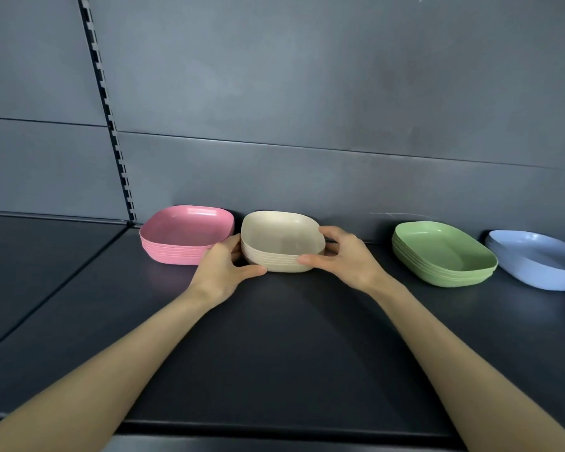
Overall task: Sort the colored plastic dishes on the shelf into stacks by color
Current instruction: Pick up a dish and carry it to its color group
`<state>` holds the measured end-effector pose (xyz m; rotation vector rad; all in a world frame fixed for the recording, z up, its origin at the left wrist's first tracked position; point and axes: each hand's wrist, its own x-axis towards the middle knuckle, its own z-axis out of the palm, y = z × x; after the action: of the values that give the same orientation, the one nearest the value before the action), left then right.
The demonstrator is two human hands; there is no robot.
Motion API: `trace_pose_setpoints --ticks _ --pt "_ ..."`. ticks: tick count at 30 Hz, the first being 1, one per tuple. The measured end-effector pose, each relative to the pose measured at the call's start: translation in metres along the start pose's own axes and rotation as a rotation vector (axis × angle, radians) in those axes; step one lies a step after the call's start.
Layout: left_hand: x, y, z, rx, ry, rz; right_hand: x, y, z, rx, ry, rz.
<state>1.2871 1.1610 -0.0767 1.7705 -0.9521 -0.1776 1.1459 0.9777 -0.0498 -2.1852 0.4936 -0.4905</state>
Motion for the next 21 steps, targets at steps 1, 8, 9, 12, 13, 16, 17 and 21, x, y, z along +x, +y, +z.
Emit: trace_pose_setpoints --ticks 1,8,9,12,13,16,17,21 --pt "-0.0001 -0.0005 0.0 -0.008 0.013 -0.005 0.0001 0.0007 0.0006 0.007 0.002 -0.005" --pt "0.0014 -0.0052 -0.0001 0.032 0.02 0.028 -0.0005 0.0027 0.004 0.05 0.045 -0.043" --pt "0.0014 -0.0058 -0.0004 0.043 0.022 0.034 -0.0005 0.0025 0.0045 0.058 0.05 -0.051" --pt "0.0021 -0.0073 0.0002 0.07 0.027 0.051 0.0006 0.0033 0.005 0.073 0.061 -0.068" --pt "0.0021 -0.0079 -0.0001 0.081 0.031 0.054 0.0012 0.0034 0.0052 0.073 0.06 -0.072" --pt "0.0021 -0.0088 -0.0003 0.099 0.038 0.064 0.0013 0.0038 0.0059 0.066 0.058 -0.077" --pt "0.0022 -0.0088 -0.0005 0.101 0.037 0.069 0.0011 0.0038 0.0059 0.06 0.061 -0.077" --pt "0.0008 -0.0082 -0.0013 0.113 0.03 0.066 -0.0004 0.0028 0.0064 0.044 0.058 -0.072"
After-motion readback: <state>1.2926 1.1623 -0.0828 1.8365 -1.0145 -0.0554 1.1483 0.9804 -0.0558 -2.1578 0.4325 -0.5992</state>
